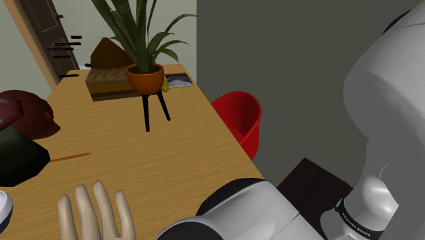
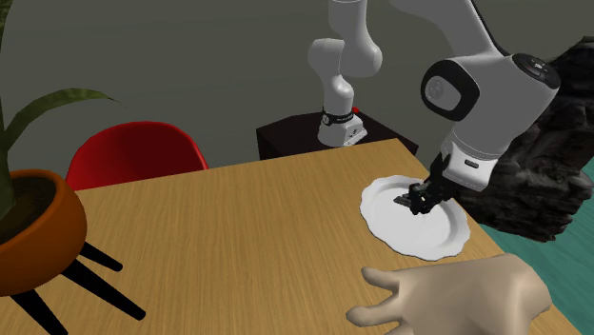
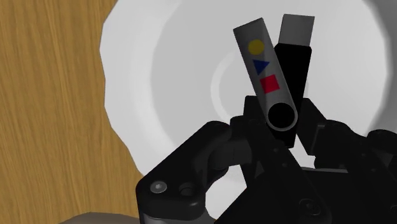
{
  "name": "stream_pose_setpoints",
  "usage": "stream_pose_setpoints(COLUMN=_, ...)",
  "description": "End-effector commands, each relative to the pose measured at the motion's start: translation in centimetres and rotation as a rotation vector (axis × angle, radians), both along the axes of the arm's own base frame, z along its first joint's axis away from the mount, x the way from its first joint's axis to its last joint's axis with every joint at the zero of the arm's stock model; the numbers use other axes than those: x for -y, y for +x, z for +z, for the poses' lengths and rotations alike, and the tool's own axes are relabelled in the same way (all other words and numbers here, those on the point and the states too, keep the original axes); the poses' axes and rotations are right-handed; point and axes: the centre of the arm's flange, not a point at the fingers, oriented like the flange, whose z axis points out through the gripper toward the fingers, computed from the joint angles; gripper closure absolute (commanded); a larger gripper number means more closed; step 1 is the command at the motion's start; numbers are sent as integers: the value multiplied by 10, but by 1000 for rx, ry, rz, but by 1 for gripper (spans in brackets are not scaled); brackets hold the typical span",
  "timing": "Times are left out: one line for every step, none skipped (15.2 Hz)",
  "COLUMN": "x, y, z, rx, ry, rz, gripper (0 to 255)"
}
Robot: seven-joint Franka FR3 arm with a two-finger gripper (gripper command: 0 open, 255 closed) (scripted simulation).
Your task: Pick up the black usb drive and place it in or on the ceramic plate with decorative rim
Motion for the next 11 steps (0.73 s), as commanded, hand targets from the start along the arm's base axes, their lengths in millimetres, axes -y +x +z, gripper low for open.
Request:
stream_pose_setpoints(x=0, y=0, z=-1, rx=0, ry=-1, rz=0, gripper=255)
stream_pose_setpoints(x=0, y=0, z=-1, rx=0, ry=-1, rz=0, gripper=255)
stream_pose_setpoints(x=0, y=0, z=-1, rx=0, ry=-1, rz=0, gripper=255)
stream_pose_setpoints(x=0, y=0, z=-1, rx=0, ry=-1, rz=0, gripper=255)
stream_pose_setpoints(x=0, y=0, z=-1, rx=0, ry=-1, rz=0, gripper=0)
stream_pose_setpoints(x=0, y=0, z=-1, rx=0, ry=-1, rz=0, gripper=0)
stream_pose_setpoints(x=0, y=0, z=-1, rx=0, ry=-1, rz=0, gripper=0)
stream_pose_setpoints(x=0, y=0, z=-1, rx=0, ry=-1, rz=0, gripper=0)
stream_pose_setpoints(x=0, y=0, z=-1, rx=0, ry=-1, rz=0, gripper=0)
stream_pose_setpoints(x=0, y=0, z=-1, rx=0, ry=-1, rz=0, gripper=0)
stream_pose_setpoints(x=-1, y=-1, z=13, rx=0, ry=-1, rz=0, gripper=0)
